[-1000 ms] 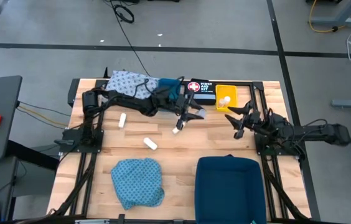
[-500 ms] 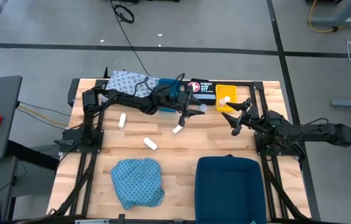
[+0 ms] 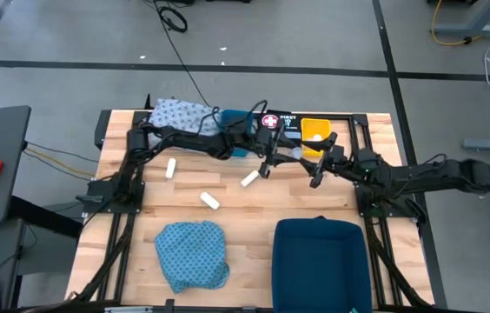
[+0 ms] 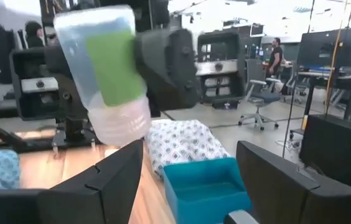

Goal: Pick & place medical supplies in basket/bin
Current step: Put the transparent pill bottle into the yellow basket

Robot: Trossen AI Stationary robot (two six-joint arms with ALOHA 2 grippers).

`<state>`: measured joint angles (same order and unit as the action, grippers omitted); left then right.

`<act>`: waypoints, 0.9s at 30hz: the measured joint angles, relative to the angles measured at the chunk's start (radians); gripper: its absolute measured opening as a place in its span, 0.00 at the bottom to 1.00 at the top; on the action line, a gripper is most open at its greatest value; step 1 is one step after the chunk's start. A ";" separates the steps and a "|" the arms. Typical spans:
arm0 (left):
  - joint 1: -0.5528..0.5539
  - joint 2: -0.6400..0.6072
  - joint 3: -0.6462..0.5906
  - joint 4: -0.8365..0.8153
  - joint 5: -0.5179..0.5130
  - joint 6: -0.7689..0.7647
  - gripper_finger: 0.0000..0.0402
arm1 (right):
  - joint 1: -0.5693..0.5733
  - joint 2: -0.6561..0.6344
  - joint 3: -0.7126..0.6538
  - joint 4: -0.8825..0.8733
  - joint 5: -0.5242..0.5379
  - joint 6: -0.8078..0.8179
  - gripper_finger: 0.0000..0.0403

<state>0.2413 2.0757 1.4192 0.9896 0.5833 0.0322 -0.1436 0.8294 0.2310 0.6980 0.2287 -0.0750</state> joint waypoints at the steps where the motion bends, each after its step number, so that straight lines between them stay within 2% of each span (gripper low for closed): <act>1: 0.000 0.010 0.009 0.008 -0.003 -0.007 0.37 | 0.000 0.012 0.000 0.007 -0.001 0.001 0.67; 6: 0.008 0.056 0.048 0.028 -0.007 -0.022 0.37 | 0.000 0.048 0.000 0.027 -0.005 0.007 0.67; 19: 0.066 0.061 0.051 -0.003 -0.003 -0.031 0.36 | 0.000 0.048 0.002 0.031 -0.021 0.007 0.67; 27: 0.040 0.061 0.051 0.000 0.005 -0.017 0.36 | -0.002 0.048 0.002 0.035 0.000 -0.001 0.67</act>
<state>0.2812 2.1365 1.4700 0.9891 0.5883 0.0148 -0.1452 0.8776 0.2325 0.7333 0.2291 -0.0757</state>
